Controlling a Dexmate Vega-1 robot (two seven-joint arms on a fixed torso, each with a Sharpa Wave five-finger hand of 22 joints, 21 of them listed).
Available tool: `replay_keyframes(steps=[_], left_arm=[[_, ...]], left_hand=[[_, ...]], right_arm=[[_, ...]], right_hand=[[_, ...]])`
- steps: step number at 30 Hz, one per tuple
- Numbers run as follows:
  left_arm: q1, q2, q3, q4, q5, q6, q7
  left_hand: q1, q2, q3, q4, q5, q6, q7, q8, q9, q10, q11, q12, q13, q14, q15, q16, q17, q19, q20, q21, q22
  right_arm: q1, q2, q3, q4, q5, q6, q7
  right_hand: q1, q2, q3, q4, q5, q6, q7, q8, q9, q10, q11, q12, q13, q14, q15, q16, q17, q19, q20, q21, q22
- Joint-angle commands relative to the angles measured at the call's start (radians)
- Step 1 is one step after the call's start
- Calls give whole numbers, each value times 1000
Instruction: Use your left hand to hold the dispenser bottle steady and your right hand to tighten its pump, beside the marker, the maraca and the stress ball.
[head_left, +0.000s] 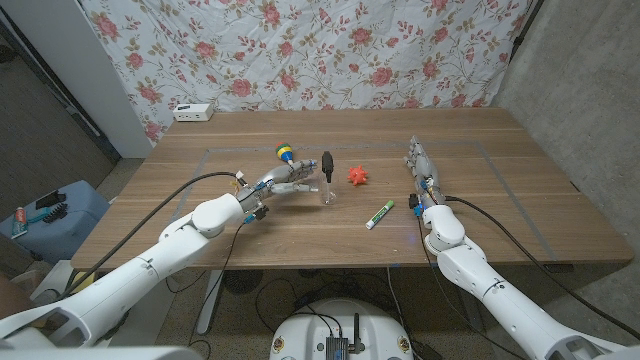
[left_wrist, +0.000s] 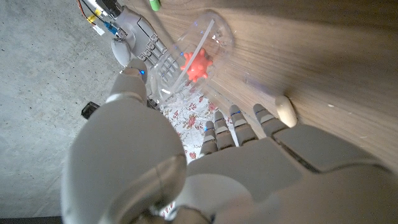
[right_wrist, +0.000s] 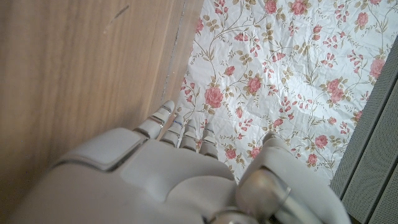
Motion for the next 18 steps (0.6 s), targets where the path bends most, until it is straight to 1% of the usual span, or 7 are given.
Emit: replay_keyframes(steps=[1,6,13,18], left_arm=[[-25,-21,24,26,36,-6,2],[-40,-34,34,44,39,-10,-6],[-62,-56,50,71,45,-16,-15],[-70,-65,57,80,49,-17,-17]], left_hand=[[29,0,-15,3,14,16,-4,7,3,21,-7,7,2,27,-68,10,1,1,-13,3,2],[42,1,-23,4,19,28,-5,8,3,32,-10,8,2,36,-68,10,1,2,-17,4,1],[56,1,-38,8,26,44,-3,9,3,48,-10,10,2,54,-71,12,1,3,-22,4,2],[70,3,-56,12,34,68,-5,12,4,75,-17,14,2,80,-74,14,1,5,-25,5,2]], right_arm=[[-15,3,4,-2,-3,14,-7],[-18,1,6,-5,-6,15,-8],[-16,4,7,9,-2,23,-1],[-18,3,10,9,-2,26,-2]], right_hand=[[-5,1,-1,-2,6,-7,2,5,1,0,3,6,1,-5,2,-3,2,-5,-49,7,5],[-6,2,-1,-2,7,-7,1,6,1,0,4,6,1,-5,2,-3,2,-5,-49,7,5],[-7,2,-1,-2,7,-7,1,6,1,0,2,6,1,-6,2,-3,2,-6,-49,7,5],[-7,2,-2,-2,7,-5,-1,7,1,1,2,7,1,-7,2,-3,2,-6,-48,8,5]])
